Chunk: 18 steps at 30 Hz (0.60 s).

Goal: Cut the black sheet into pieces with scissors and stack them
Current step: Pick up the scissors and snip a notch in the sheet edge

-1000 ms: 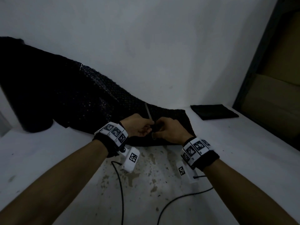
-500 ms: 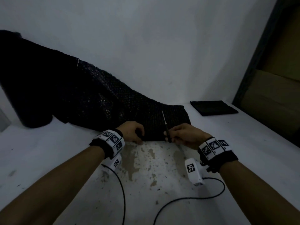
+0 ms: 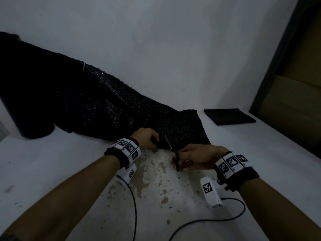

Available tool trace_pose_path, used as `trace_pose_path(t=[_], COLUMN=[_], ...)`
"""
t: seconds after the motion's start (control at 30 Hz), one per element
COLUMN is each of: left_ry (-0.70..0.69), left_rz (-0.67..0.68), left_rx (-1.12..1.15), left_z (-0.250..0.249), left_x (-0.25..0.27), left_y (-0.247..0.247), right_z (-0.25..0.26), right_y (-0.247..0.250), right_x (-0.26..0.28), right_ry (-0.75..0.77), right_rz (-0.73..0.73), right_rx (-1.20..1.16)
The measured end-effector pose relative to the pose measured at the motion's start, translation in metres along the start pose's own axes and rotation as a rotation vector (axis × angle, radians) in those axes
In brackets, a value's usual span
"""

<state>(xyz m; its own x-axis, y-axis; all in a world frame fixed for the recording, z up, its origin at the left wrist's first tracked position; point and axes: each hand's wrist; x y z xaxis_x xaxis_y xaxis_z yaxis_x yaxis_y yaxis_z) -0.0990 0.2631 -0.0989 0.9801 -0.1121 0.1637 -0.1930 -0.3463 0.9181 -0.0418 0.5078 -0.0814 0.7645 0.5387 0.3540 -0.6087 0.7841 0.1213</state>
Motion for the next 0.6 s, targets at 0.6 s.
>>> trace_pose_path(t=[0.6], left_ry=[-0.054], left_rz=[0.079], left_rx=[-0.030], left_z=[-0.004], left_x=[0.009], left_y=[-0.001], right_z=[0.004], right_y=[-0.016], right_x=[-0.001], right_ry=[0.060], right_rz=[-0.039], right_rx=[-0.066])
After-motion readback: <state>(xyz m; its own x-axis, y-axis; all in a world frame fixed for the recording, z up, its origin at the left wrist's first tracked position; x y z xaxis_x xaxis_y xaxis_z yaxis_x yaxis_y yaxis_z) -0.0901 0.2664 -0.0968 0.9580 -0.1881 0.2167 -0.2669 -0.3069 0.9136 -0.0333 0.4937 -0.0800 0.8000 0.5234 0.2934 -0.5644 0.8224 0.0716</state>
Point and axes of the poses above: each hand's wrist, its own x-axis away from the middle knuckle, its own y-axis out of the back of the hand, z = x × y, and after that the axes turned 12 degrees about y, right-handed
